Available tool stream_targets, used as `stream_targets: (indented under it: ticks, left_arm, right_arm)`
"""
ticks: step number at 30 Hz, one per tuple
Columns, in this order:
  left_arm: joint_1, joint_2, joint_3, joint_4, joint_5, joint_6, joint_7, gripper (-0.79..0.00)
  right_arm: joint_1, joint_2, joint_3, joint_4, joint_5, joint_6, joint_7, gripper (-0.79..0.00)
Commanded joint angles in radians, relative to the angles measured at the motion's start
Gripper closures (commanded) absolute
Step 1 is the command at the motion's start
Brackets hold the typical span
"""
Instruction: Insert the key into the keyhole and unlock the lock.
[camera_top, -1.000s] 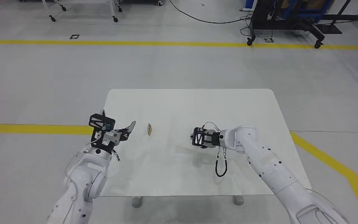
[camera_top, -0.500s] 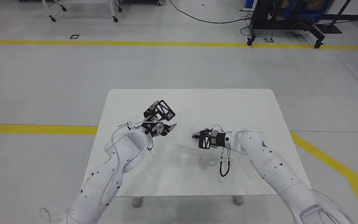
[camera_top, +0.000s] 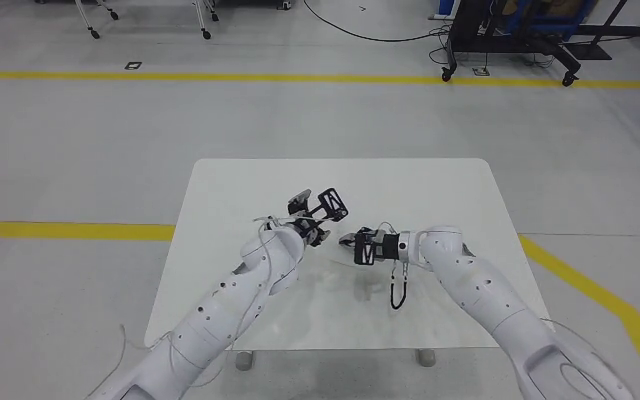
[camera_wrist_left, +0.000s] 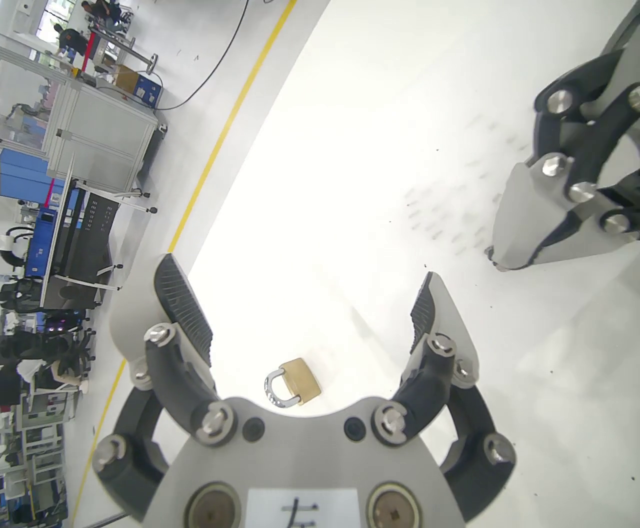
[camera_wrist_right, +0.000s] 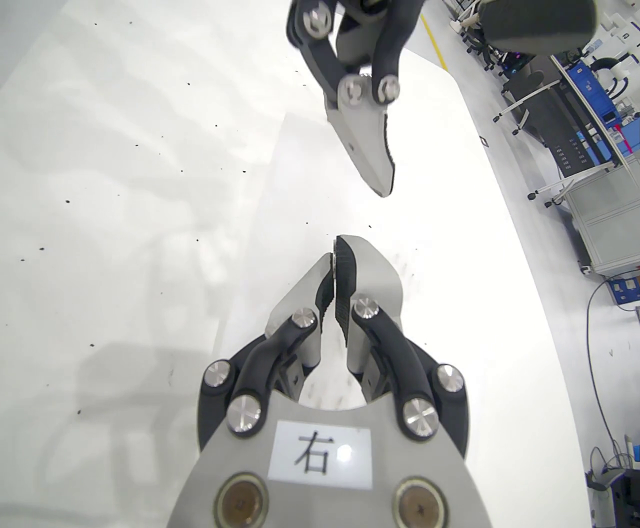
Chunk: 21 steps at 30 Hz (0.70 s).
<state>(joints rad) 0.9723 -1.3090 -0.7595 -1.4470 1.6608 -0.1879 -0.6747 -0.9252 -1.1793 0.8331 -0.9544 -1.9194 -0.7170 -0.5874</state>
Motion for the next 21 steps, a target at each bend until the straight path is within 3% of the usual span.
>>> stream_targets:
  ticks: [1,8,14,18,21]
  left_arm:
    - [-0.013,-0.011,0.023,0.035,0.016,0.015,-0.002,-0.785]
    - [-0.033,-0.041,0.064,0.136,0.036,0.054,0.004,-0.785]
    - [-0.028,-0.053,0.06,0.165,0.054,0.082,0.006,-0.785]
    - [-0.003,-0.039,-0.011,0.102,0.046,0.106,0.026,-0.785]
    - [0.056,-0.011,-0.111,-0.022,0.04,0.091,0.031,-0.785]
  right_arm:
    - [0.005,-0.002,-0.005,0.02,0.001,0.013,-0.024,0.0]
    - [0.025,0.002,-0.006,0.116,0.013,0.026,-0.186,0.0]
    - [0.043,0.009,-0.011,0.186,0.005,0.037,-0.334,0.0]
    - [0.047,0.013,-0.02,0.195,-0.014,0.041,-0.378,0.0]
    - [0.047,0.019,-0.02,0.173,-0.027,0.035,-0.367,0.0]
